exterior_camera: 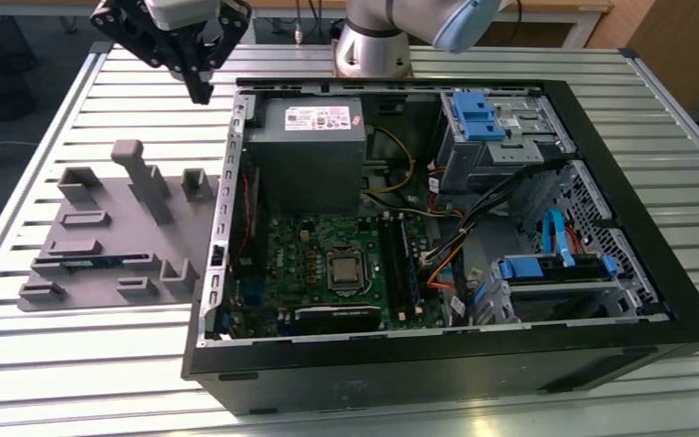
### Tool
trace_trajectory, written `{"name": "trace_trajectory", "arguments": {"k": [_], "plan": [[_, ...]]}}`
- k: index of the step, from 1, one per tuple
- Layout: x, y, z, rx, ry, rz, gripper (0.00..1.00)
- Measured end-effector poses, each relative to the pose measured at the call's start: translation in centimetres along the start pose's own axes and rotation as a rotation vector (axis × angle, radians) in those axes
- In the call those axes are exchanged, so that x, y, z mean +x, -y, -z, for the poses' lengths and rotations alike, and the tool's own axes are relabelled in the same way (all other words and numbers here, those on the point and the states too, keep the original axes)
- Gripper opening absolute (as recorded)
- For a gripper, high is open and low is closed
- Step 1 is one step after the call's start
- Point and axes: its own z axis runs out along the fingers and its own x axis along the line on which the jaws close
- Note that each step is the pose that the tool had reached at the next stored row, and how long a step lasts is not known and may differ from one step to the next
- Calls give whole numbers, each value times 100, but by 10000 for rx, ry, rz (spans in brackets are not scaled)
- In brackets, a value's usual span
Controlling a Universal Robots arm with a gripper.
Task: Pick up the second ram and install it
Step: 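Reach for the second ram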
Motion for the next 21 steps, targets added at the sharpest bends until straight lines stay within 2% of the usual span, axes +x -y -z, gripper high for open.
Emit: {"name": "trace_trajectory", "arguments": {"k": [5, 11, 21], "plan": [[28, 17, 0, -1, -4, 70, 11], [61, 25, 1, -12, -24, 521, 11], [239, 45, 6, -13, -24, 536, 11]]}}
